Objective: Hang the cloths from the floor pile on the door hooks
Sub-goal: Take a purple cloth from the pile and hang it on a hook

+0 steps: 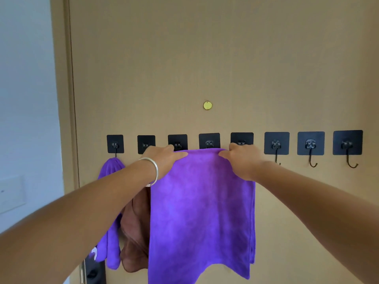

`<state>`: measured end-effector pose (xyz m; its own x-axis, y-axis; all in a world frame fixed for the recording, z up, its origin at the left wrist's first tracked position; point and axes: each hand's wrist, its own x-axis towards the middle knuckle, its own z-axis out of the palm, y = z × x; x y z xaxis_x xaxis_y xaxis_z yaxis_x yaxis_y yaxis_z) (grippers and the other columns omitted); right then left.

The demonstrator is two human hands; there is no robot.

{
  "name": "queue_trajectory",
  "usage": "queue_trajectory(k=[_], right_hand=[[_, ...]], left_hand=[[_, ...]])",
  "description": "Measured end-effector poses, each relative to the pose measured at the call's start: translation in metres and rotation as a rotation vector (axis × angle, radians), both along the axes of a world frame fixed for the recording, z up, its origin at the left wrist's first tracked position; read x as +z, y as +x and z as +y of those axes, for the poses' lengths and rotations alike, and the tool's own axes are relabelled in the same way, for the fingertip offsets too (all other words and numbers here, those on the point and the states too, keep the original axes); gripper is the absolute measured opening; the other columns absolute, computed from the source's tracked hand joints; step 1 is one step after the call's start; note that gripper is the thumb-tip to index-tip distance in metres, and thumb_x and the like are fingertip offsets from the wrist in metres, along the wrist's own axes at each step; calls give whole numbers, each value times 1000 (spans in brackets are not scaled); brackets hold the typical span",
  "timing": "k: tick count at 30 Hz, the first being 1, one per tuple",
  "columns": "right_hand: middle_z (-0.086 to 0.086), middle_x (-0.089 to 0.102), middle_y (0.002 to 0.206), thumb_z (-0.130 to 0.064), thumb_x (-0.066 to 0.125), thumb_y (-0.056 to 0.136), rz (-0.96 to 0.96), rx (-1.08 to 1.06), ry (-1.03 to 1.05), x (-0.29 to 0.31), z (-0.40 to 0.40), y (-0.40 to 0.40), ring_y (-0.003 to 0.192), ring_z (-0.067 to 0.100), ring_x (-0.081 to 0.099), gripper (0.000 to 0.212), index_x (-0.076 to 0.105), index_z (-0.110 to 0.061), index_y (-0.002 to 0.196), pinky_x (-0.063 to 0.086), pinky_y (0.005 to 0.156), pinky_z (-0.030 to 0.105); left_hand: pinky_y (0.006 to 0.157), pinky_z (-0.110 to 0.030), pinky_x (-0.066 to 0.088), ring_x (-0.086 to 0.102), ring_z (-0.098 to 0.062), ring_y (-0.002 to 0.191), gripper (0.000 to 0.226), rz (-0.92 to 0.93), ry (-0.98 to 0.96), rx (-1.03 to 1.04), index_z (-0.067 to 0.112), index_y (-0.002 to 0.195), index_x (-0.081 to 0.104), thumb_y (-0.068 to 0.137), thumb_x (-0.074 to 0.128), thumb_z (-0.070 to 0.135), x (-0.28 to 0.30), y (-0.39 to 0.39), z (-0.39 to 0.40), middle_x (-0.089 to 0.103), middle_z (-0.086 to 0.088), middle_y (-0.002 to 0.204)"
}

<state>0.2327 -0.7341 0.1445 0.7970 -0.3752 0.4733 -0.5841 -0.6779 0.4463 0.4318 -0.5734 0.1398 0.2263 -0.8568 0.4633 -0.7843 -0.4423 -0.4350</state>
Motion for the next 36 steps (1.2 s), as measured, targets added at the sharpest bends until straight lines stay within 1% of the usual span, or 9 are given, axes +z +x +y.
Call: queue_trajectory(k=[7, 12, 16, 19, 23, 26, 30, 32, 36], right_hand=[[2, 58, 109, -8, 41, 89, 100, -35, -19, -3, 4, 12, 95, 28, 61, 38, 54, -22, 122, 40, 66, 34], [3, 61, 104, -10, 46, 91, 198, -30, 11, -26, 7, 15, 90, 27, 60, 29, 54, -21, 116, 39, 62, 34], [6, 53, 116, -18, 51, 93, 157, -3, 18, -47, 6, 21, 100, 29, 56, 37, 48, -22, 130, 45, 70, 38], [8, 42, 129, -25, 56, 92, 116, 1, -43, -60, 5, 22, 110, 27, 47, 47, 42, -20, 137, 44, 89, 40], [7, 45, 132, -26, 59, 91, 161, 34, 5, -76, 10, 15, 110, 24, 49, 56, 36, -15, 140, 44, 88, 35], [6, 50, 127, -24, 56, 91, 256, 43, 4, -90, 14, 8, 109, 23, 50, 47, 42, -15, 135, 44, 89, 35], [4, 58, 112, -18, 51, 89, 148, 85, 46, -70, 12, -5, 99, 25, 55, 26, 55, -21, 116, 37, 75, 34], [2, 59, 107, -19, 46, 90, 42, 65, 37, -51, 6, -15, 97, 25, 57, 25, 58, -23, 112, 37, 72, 33], [-2, 60, 103, -24, 44, 90, -148, 21, -9, -22, -12, -48, 95, 23, 54, 27, 60, -25, 111, 34, 71, 32]], left_hand=[[50, -28, 25, 37, -18, 56, 43, -15, 137, 22, 27, 120, 51, 88, 38, 1, 2, -17, -25, 43, -2, 101], [67, -36, 37, 56, -31, 92, 31, -50, 243, -45, 22, 110, 57, 93, 38, 4, -19, -31, -35, 51, -6, 107], [77, -43, 42, 43, -24, 69, 28, -44, 299, -116, 19, 105, 61, 87, 44, 8, -39, -41, -45, 49, -5, 106], [68, -38, 37, 53, -29, 92, 29, -52, 285, -161, 14, 111, 62, 90, 44, 23, -56, -45, -50, 53, -8, 113], [83, -39, 37, 46, -29, 106, 36, -116, 419, -211, 13, 122, 57, 90, 47, 26, -78, -43, -47, 52, -10, 124], [87, -40, 35, 45, -29, 108, 42, -167, 514, -189, 11, 129, 52, 90, 48, 25, -82, -44, -41, 51, -10, 127], [75, -43, 39, 55, -32, 92, 21, -191, 409, -179, 18, 94, 63, 87, 44, 17, -51, -49, -35, 60, -7, 100], [68, -37, 40, 59, -29, 83, 16, -202, 261, -140, 23, 77, 53, 87, 42, 17, -25, -51, -34, 62, -4, 92], [69, -35, 37, 55, -23, 88, 21, -211, -115, -229, 22, 86, 56, 94, 37, 28, 13, -61, -45, 59, 1, 96]])
